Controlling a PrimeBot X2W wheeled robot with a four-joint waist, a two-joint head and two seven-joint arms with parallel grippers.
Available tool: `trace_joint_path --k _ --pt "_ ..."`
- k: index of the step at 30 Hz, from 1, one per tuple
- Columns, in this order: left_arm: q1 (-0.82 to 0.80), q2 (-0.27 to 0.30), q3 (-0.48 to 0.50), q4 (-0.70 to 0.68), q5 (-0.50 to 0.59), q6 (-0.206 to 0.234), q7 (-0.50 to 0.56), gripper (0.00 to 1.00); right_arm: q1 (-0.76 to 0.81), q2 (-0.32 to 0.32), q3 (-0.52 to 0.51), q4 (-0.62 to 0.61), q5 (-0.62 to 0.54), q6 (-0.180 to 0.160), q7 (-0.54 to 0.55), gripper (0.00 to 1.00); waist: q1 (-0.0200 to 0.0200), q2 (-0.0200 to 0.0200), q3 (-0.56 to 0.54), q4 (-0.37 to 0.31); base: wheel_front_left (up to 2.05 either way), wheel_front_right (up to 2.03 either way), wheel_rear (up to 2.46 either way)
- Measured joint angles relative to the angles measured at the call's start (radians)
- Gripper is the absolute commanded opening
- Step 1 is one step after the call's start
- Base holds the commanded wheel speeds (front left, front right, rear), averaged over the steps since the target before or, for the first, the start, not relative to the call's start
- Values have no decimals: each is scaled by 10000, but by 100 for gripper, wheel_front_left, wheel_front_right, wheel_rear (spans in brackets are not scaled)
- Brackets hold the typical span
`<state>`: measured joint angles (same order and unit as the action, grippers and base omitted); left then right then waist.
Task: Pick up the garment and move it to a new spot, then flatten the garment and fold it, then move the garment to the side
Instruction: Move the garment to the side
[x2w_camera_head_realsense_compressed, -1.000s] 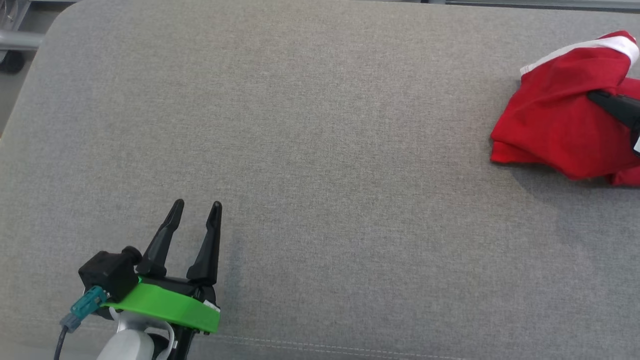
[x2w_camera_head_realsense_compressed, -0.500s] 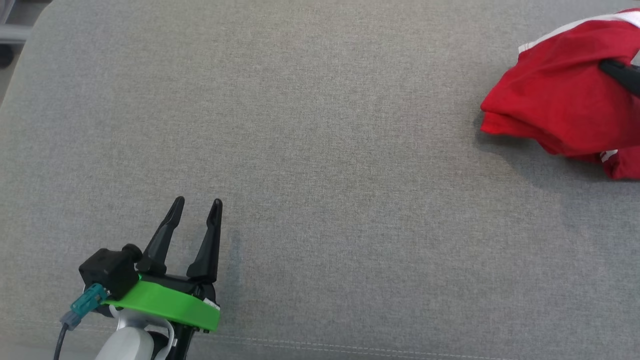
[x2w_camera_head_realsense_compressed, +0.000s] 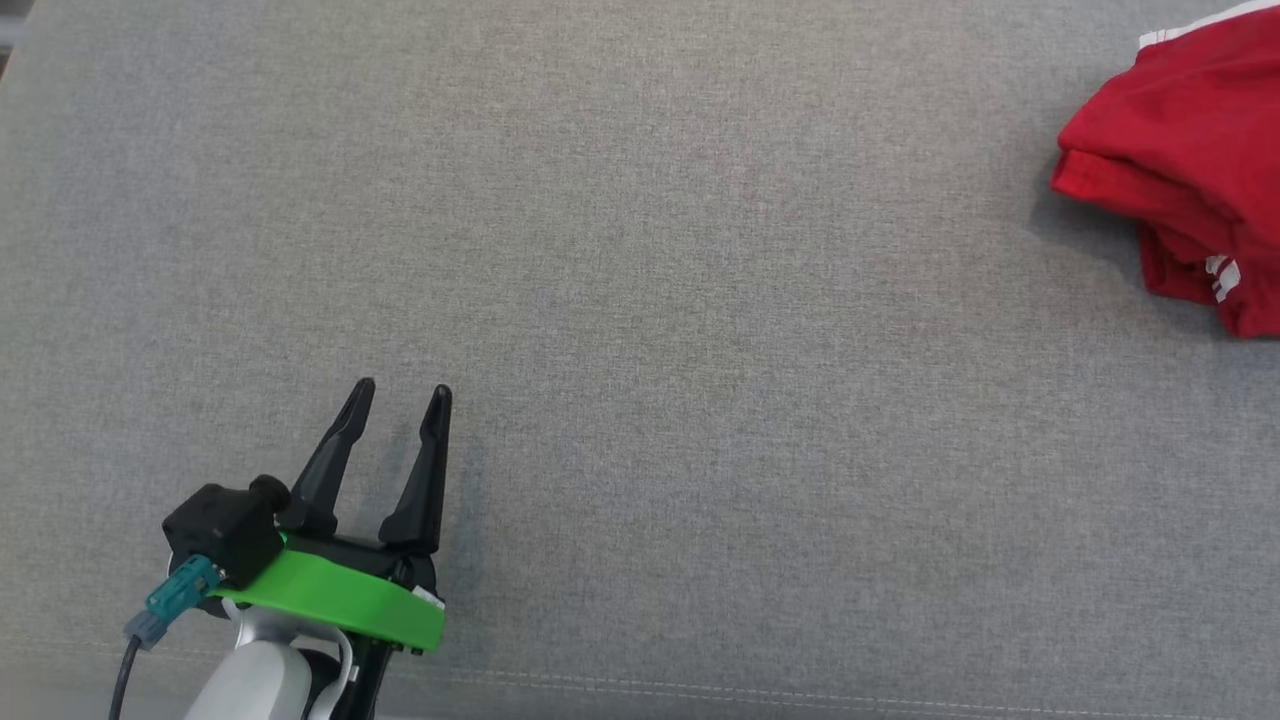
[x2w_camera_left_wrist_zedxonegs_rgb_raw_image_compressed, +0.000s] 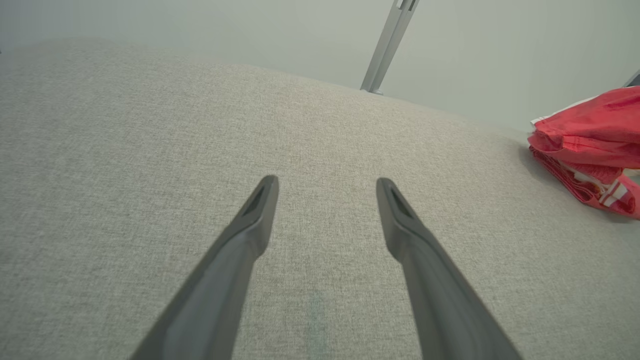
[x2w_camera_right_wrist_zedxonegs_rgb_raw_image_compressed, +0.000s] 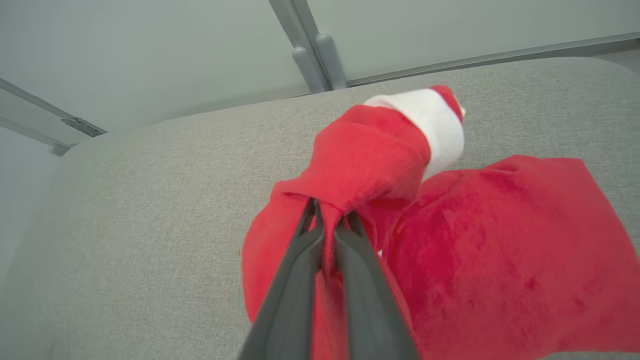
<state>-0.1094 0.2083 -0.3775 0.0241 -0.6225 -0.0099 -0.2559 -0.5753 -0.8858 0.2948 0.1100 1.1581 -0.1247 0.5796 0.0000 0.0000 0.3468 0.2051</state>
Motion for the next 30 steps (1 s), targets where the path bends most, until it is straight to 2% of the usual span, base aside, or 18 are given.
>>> trace_joint_path --k 13,19,24,27,30 --pt "-293 136 10 -228 127 2 119 100 101 247 -581 713 -75 -6 -746 0 0 0 803 -315 0 0 0" --pt "-687 209 17 -380 201 4 192 100 352 378 -1175 1735 -190 -6 -1321 0 0 0 1166 -685 0 0 0" --pt "-809 219 15 -420 203 10 272 100 475 435 -1398 2134 -433 -6 -1657 0 0 0 1397 -872 0 0 0" --pt "-908 217 13 -431 232 12 307 100 574 656 -1375 2249 -476 -6 -1756 14 0 0 1511 -939 0 0 0" --pt "-973 217 -4 -424 234 12 353 100 671 792 -1273 2274 -577 -6 -1914 24 0 0 1579 -981 0 0 0"
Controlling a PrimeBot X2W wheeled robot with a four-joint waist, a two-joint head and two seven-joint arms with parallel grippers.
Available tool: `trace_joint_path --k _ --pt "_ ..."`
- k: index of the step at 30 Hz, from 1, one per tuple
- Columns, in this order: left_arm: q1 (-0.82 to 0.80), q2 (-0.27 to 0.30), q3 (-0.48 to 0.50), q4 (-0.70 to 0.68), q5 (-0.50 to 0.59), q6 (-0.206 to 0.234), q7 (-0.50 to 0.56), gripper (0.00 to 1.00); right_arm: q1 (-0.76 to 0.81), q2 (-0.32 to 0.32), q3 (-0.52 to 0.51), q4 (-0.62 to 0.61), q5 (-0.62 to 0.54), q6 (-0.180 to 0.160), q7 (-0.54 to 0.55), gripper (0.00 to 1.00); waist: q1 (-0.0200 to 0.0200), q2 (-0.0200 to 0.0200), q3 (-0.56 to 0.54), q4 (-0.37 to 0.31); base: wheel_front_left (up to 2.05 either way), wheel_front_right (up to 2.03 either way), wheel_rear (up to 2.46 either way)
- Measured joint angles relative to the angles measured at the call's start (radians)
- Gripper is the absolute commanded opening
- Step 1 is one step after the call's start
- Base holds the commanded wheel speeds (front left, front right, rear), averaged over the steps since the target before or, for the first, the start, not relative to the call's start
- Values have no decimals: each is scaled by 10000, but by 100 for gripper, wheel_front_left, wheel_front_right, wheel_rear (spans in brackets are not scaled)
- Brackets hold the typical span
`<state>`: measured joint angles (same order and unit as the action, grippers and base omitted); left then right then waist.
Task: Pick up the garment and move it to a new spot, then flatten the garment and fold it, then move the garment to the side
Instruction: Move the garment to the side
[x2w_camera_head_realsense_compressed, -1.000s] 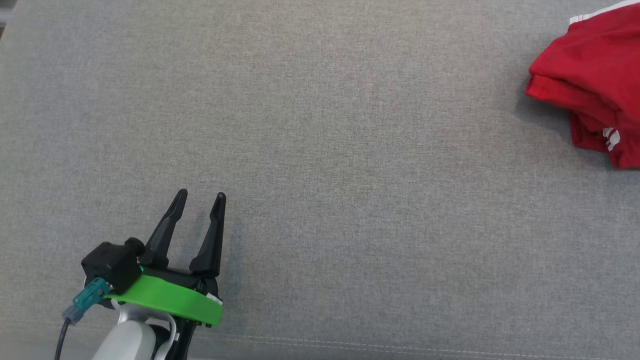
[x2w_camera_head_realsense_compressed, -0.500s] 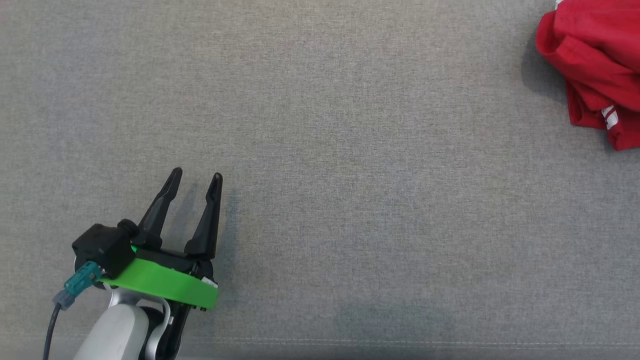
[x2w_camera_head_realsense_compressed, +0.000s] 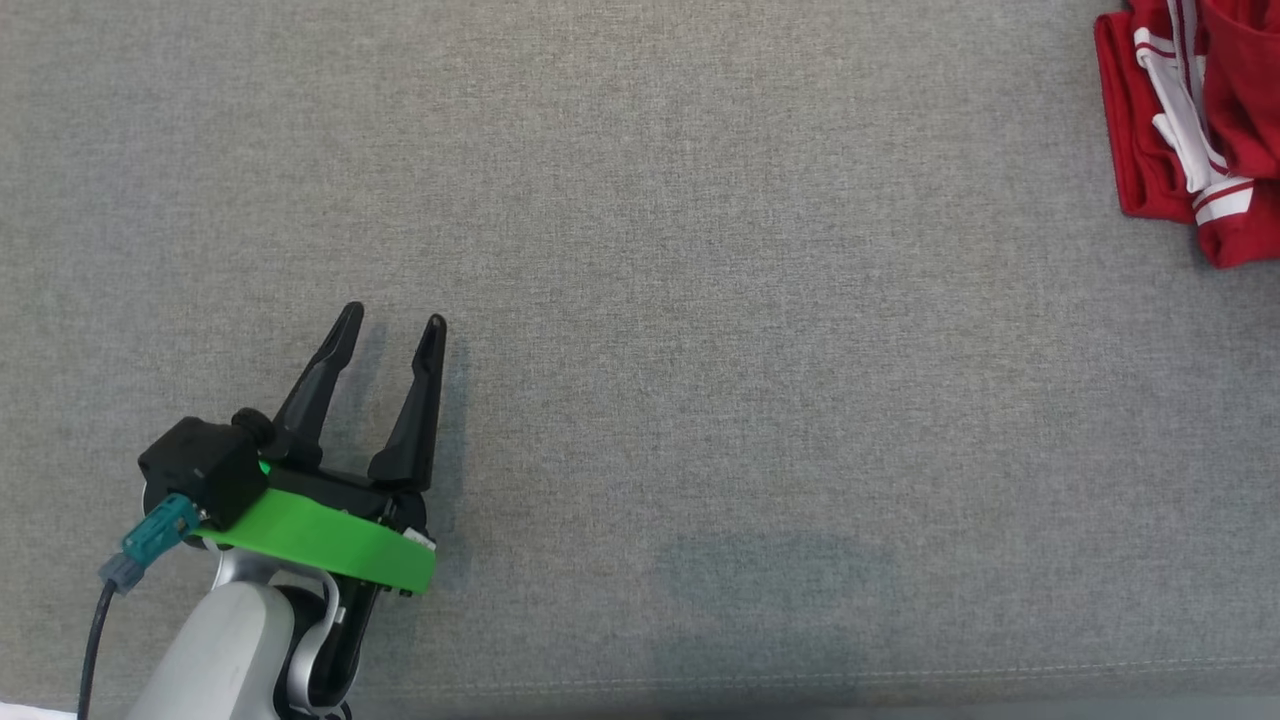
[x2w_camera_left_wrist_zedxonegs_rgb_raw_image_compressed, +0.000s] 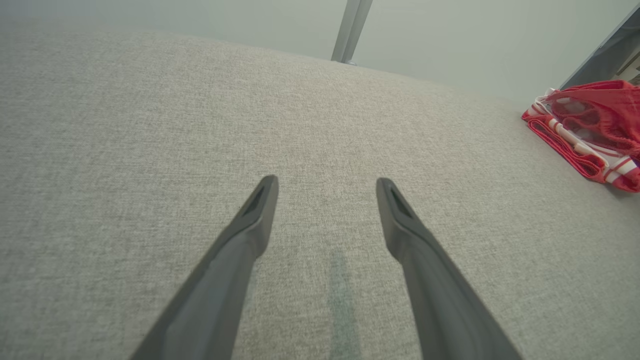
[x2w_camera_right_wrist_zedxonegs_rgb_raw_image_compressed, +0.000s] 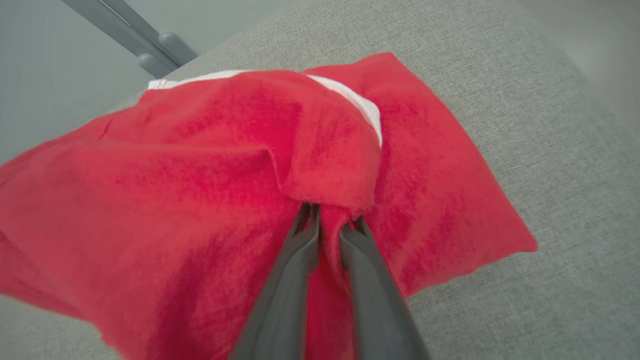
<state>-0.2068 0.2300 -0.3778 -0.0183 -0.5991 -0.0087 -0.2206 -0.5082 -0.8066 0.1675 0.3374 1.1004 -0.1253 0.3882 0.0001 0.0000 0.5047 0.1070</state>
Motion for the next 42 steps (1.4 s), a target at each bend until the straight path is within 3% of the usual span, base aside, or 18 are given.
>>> trace_joint_path --k 2,3,4,19,31,42 --pt "-3 -2 -12 15 0 0 2 100 58 42 4 102 -84 0 -105 49 0 0 11 -8 0 0 0" --pt "-6 -2 -13 23 0 0 12 100 60 54 6 146 -127 -2 -157 98 0 0 12 -11 0 0 0" --pt "-11 -2 -15 31 0 0 12 100 60 54 12 173 -173 0 -198 100 0 0 16 -15 0 0 0" --pt "-98 -27 54 161 0 17 13 100 458 512 188 537 -573 0 -892 100 0 0 -45 -140 0 0 0" --pt "-110 -224 -153 431 -4 -2 10 100 -362 -391 516 -288 -1651 194 -1325 100 0 0 -670 -331 0 0 0" --pt "-146 -397 -431 608 -6 -92 10 100 -192 1277 1325 247 -2130 130 -2211 100 0 0 -913 185 0 0 0"
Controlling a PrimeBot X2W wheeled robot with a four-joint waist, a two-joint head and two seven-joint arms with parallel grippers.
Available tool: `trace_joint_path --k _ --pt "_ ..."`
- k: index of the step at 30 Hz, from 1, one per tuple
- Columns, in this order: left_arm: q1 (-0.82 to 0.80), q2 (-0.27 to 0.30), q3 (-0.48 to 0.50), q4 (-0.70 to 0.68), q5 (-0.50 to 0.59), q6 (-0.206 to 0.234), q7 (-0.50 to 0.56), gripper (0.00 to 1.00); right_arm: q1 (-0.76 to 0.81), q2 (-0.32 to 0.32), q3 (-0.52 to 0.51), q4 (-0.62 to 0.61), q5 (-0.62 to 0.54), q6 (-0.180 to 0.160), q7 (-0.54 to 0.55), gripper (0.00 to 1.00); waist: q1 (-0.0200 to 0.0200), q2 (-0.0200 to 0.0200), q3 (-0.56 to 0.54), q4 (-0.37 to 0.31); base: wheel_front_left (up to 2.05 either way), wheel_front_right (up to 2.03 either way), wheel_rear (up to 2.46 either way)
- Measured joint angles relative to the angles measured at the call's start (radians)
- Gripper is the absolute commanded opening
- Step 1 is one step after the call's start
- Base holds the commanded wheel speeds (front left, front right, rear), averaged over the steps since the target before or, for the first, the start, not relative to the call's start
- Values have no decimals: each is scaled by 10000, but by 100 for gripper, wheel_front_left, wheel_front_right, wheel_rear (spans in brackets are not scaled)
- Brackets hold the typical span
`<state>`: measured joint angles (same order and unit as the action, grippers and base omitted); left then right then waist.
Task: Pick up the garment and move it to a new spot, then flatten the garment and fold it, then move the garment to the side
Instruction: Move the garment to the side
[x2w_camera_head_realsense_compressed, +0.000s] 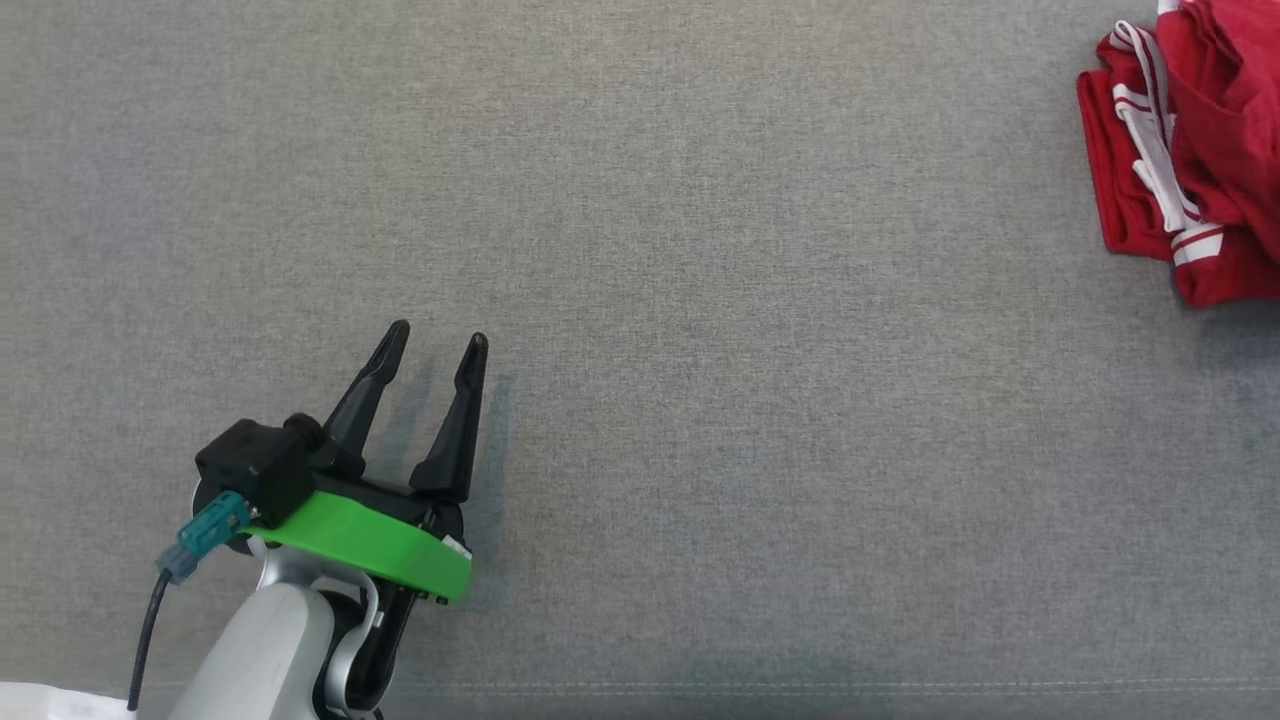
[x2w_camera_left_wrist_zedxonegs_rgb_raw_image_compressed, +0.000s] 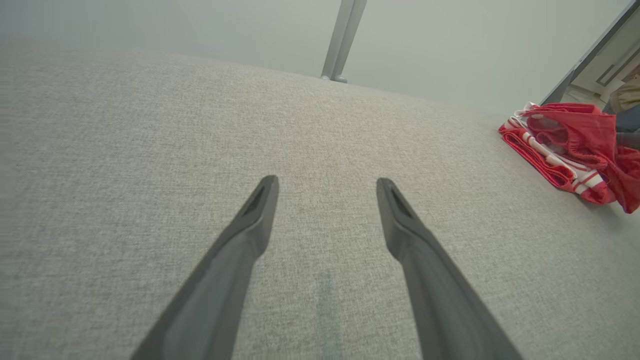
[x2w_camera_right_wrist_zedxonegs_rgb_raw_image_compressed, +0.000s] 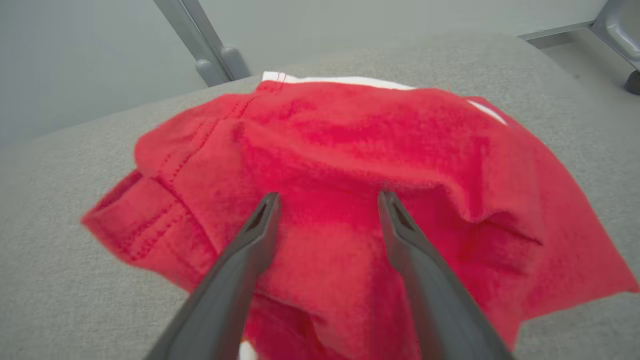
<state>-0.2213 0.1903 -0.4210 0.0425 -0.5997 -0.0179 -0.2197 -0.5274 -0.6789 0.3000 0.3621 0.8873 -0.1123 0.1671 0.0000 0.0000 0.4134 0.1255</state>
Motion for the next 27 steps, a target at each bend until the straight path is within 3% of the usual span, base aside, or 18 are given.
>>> trace_joint_path --k 13,18,27 --pt "114 -12 334 424 -48 6 -54 100 744 777 435 901 -184 -23 -621 100 0 0 -617 210 0 0 0" --pt "197 -130 336 545 -117 4 -115 100 1087 815 648 920 -374 159 -1018 100 0 0 -1019 96 0 0 0" --pt "964 12 602 1110 -132 4 -203 100 1780 828 918 395 -1269 224 -2500 100 0 0 -1945 -132 0 0 0"
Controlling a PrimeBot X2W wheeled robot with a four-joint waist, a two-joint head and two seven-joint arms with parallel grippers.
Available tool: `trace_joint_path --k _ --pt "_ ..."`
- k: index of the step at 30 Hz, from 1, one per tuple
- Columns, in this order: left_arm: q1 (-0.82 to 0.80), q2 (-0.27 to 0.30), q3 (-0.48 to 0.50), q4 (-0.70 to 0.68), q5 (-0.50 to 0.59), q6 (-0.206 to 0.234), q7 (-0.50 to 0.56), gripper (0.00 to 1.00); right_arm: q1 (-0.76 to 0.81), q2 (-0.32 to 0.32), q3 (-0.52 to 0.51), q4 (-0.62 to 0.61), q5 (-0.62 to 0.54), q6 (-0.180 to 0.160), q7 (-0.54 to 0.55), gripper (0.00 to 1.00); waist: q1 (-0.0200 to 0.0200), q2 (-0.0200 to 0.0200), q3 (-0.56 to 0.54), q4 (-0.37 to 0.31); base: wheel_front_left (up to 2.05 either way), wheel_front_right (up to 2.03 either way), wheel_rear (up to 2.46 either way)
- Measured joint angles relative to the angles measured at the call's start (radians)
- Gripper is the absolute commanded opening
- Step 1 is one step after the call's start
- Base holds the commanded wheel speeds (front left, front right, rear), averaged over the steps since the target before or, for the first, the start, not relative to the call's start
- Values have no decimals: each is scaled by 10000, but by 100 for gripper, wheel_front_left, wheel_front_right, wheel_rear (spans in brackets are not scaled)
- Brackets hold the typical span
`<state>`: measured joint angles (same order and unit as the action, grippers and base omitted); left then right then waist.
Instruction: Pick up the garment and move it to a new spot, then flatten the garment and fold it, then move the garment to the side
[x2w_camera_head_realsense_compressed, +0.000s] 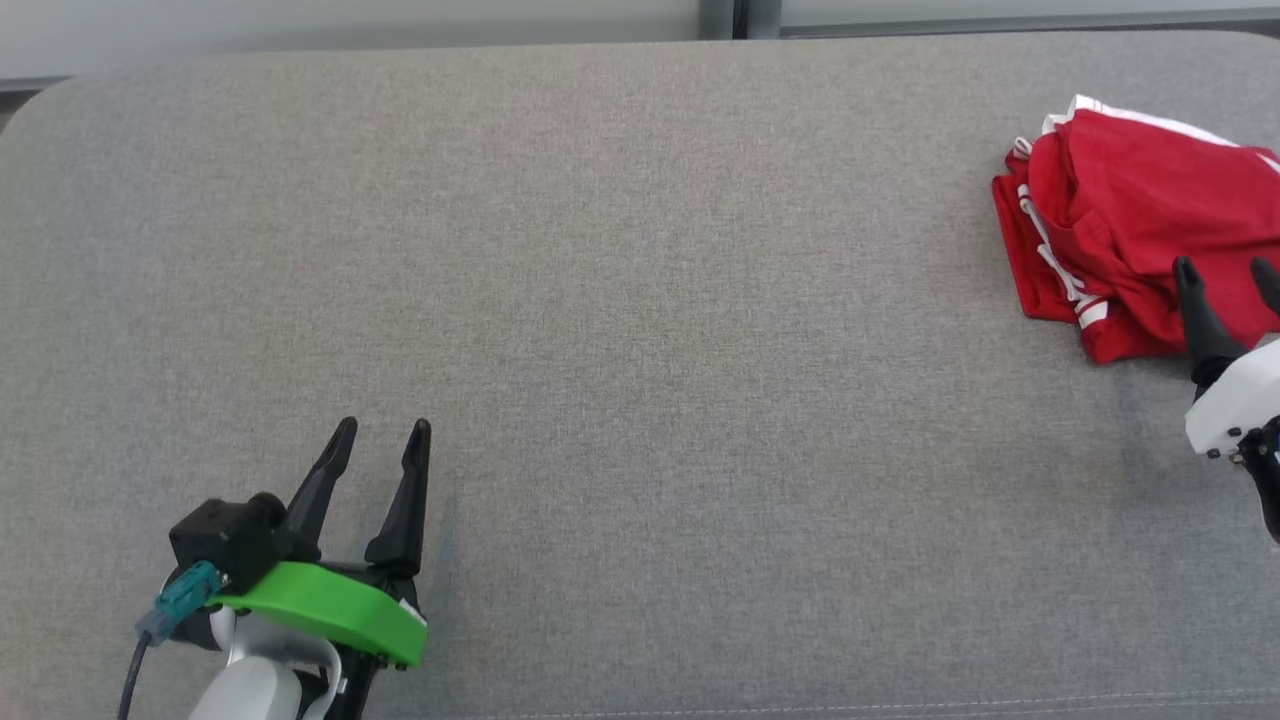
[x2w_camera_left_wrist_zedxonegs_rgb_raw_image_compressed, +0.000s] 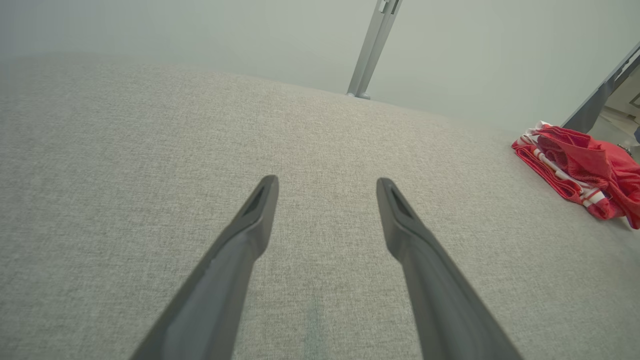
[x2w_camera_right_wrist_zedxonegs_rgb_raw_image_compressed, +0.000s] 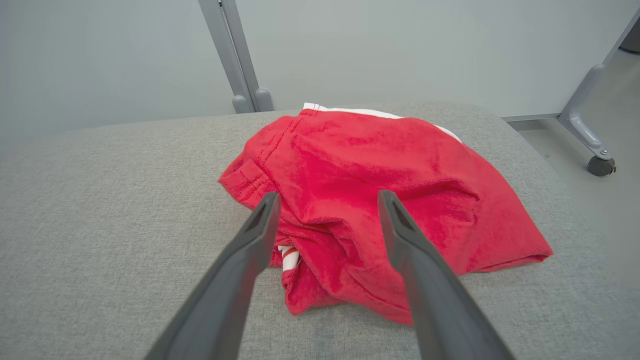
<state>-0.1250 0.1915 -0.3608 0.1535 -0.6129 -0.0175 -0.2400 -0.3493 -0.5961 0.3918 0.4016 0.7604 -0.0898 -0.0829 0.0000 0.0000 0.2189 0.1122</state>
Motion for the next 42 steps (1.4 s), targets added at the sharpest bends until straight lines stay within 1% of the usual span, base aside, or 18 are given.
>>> trace_joint_path --k 3,4,9,11,12,17,19,26,31,36,37,39,42 --pt "276 136 104 150 6 15 -6 100 413 56 0 -198 -322 -27 -650 100 0 0 -348 -89 0 0 0" --pt "394 163 174 226 6 58 -27 100 593 102 25 -270 -412 -94 -826 100 0 0 -467 -120 0 0 0" --pt "1011 399 483 403 40 322 -33 100 1345 585 301 -629 -830 -184 -1501 100 0 0 -1019 -316 0 0 0" --pt "1189 508 617 453 128 408 -35 100 1594 755 374 -777 -884 -190 -1546 100 0 0 -1209 -416 0 0 0" --pt "1314 585 696 493 190 456 -79 100 1848 836 410 -888 -1060 -259 -1553 100 -1 0 -1384 -522 0 0 0" --pt "1540 602 800 408 355 554 -86 100 2453 943 295 -1127 -1229 -295 -1601 100 0 0 -1745 -759 0 0 0" --pt "1612 631 909 362 399 598 -86 100 2692 993 261 -1181 -1471 -339 -1638 100 -1 0 -1861 -830 0 0 0" --pt "1781 673 1030 249 644 619 -88 100 3279 1011 -13 -1220 -1894 -343 -1645 100 -1 0 -2143 -914 0 0 0" --pt "2034 669 1175 -2 688 619 -88 100 3521 1158 -405 -1432 -2163 -351 -1647 100 -1 0 -2223 -933 0 0 0" --pt "2078 667 1306 -105 738 617 -90 100 3555 1331 -1208 -1818 -2548 -351 -1662 100 -1 0 -2241 -949 0 0 0" --pt "2079 665 1321 -159 756 616 -90 0 3555 1373 -1377 -1916 -2673 -351 -1664 0 -1 0 -2246 -948 0 0 0" --pt "2097 548 1275 27 746 616 -71 0 3606 1542 -1340 -1797 -2690 -349 -1659 0 -1 0 -2248 -948 0 0 0" --pt "2180 276 1162 368 746 617 -69 0 3872 1996 -1145 -1501 -2685 -339 -1655 0 -1 0 -2248 -948 0 0 0"
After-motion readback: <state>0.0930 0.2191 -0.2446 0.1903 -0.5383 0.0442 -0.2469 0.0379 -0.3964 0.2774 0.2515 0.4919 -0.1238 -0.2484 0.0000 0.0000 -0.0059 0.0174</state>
